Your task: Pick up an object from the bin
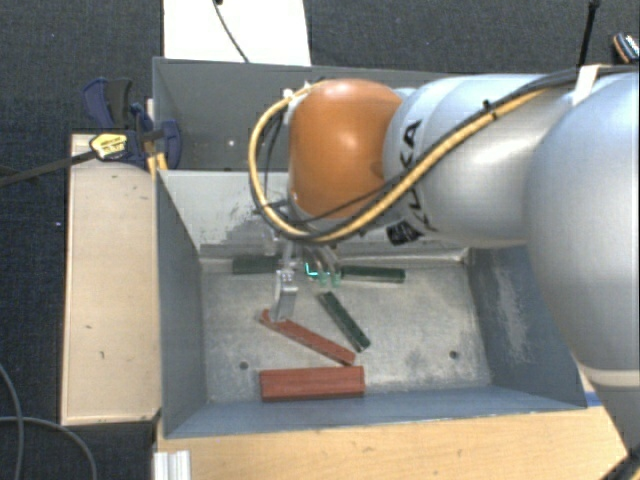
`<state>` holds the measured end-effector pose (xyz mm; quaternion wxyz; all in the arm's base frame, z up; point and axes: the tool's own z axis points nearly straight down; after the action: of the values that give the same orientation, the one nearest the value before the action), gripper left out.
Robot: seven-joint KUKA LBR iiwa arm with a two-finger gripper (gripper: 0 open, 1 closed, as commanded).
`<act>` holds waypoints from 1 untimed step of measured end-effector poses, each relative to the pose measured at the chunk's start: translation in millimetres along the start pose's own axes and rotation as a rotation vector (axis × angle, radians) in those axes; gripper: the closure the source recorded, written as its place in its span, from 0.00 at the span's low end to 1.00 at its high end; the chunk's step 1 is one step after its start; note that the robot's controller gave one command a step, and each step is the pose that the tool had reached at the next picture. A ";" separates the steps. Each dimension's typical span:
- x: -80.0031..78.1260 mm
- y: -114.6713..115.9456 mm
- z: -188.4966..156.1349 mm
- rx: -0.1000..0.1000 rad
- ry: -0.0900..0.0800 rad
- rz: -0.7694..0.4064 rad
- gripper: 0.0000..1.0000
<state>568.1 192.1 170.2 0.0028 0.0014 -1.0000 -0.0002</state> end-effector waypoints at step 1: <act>-1.9 -1.1 -5.0 -0.001 -0.008 0.005 1.00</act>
Offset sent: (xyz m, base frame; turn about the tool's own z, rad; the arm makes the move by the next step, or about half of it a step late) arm 0.0000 0.0000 0.0000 0.0000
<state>570.1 191.0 175.2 -0.0012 -0.0013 -1.0000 -0.0009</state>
